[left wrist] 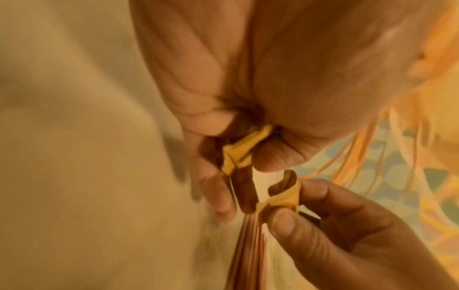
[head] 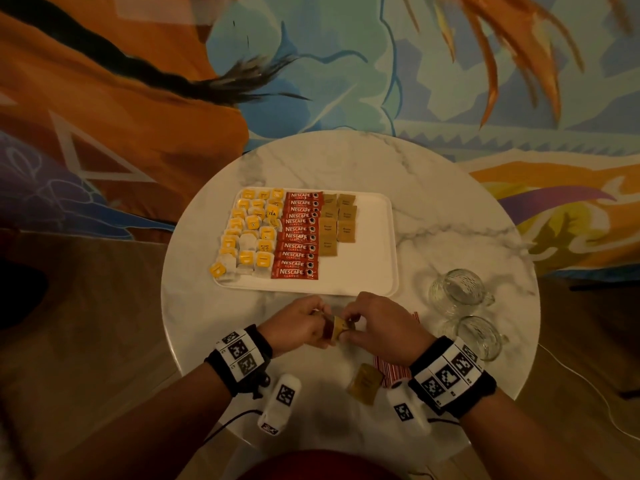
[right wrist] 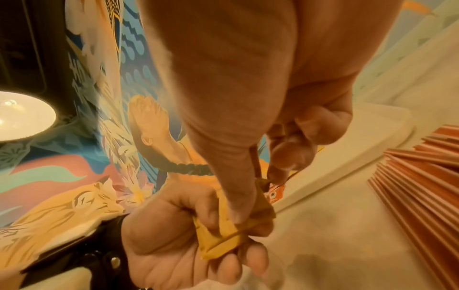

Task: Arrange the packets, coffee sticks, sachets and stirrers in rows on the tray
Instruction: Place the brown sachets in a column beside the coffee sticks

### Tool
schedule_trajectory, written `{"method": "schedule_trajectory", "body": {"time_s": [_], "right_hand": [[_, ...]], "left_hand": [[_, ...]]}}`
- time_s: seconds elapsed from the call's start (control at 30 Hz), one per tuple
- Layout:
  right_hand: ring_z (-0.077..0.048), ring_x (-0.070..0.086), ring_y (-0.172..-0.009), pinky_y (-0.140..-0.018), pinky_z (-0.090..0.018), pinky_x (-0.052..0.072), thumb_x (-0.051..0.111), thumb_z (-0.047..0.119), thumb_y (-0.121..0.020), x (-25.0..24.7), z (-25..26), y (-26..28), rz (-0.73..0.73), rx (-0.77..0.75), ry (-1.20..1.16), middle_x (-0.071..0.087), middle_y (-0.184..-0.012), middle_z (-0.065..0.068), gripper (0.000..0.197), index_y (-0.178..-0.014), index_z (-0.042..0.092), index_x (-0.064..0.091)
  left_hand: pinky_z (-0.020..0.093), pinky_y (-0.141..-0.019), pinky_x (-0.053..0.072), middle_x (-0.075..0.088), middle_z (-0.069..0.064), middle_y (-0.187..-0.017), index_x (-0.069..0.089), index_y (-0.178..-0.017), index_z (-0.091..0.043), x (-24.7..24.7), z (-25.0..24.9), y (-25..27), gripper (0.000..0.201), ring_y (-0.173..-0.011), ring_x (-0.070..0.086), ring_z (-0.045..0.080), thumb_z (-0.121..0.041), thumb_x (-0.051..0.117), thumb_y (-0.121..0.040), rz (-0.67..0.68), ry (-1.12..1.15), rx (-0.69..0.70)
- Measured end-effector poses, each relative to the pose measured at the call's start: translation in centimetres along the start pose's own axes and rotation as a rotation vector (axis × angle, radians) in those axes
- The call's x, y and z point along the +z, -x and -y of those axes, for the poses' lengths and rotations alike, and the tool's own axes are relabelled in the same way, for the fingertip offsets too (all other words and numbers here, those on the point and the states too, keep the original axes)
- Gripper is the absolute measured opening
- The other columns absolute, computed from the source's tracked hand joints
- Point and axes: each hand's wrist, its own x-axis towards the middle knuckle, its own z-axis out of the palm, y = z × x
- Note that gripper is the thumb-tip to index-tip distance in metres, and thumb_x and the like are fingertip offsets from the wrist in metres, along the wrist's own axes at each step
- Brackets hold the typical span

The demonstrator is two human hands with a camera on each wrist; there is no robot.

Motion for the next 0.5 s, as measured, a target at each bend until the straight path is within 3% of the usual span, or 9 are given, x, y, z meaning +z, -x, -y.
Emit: {"method": "schedule_trajectory", "body": {"time_s": [0.1, 0.2, 0.27, 0.33, 0.5], "right_hand": [[-0.010, 0.057, -0.082, -0.072, -0.033, 0.050, 0.073, 0.047, -0.079, -0.1, 0.5, -0.1, 0.007, 0.002, 0.005, 0.059, -0.090, 0.008, 0.020, -0.093, 0.033, 0.073], [-0.010, 0.057, -0.081, -0.072, -0.036, 0.051, 0.073, 0.048, -0.077, -0.1, 0.8, -0.2, 0.033, 0.008, 0.016, 0.060, -0.089, 0.008, 0.024, -0.093, 0.031, 0.073], [-0.009, 0.057, -0.082, -0.073, -0.033, 0.050, 0.076, 0.051, -0.074, -0.2, 0.9, 0.0, 0.018, 0.024, 0.012, 0.061, -0.090, 0.010, 0.031, -0.097, 0.031, 0.071], [-0.008, 0.057, -0.084, -0.074, -0.030, 0.049, 0.076, 0.054, -0.073, -0.5, 0.5, 0.2, 0.018, 0.052, 0.028, 0.061, -0.093, 0.012, 0.040, -0.104, 0.030, 0.069], [-0.011, 0.057, -0.088, -0.070, -0.025, 0.039, 0.074, 0.047, -0.078, -0.3, -0.6, 1.3, 0.227, 0.132, 0.252, 0.062, -0.095, 0.009, 0.032, -0.101, 0.025, 0.071]], "left_hand": [[0.036, -0.079, 0.056, 0.070, 0.022, -0.106, 0.060, -0.118, -0.010, 0.3, -0.2, 0.1, 0.031, -0.094, 0.069, 0.030, -0.008, 0.061, -0.087, 0.118, 0.140, -0.043], [0.031, -0.074, 0.053, 0.071, 0.018, -0.099, 0.064, -0.116, -0.012, 0.9, -0.3, 0.2, 0.021, -0.090, 0.069, 0.026, -0.019, 0.064, -0.096, 0.128, 0.079, -0.012], [0.029, -0.071, 0.052, 0.072, 0.013, -0.092, 0.066, -0.113, -0.013, 1.2, -0.3, 0.3, 0.016, -0.085, 0.069, 0.023, -0.015, 0.061, -0.098, 0.098, 0.037, 0.014], [0.028, -0.070, 0.052, 0.073, 0.011, -0.090, 0.066, -0.116, -0.013, 1.2, -0.2, 0.4, 0.023, -0.083, 0.069, 0.022, -0.005, 0.060, -0.095, 0.090, 0.034, 0.009], [0.037, -0.084, 0.058, 0.074, 0.015, -0.111, 0.059, -0.131, -0.013, 0.9, 0.5, 0.8, 0.045, -0.097, 0.072, 0.030, 0.008, 0.057, -0.092, 0.113, 0.109, -0.066]]}}
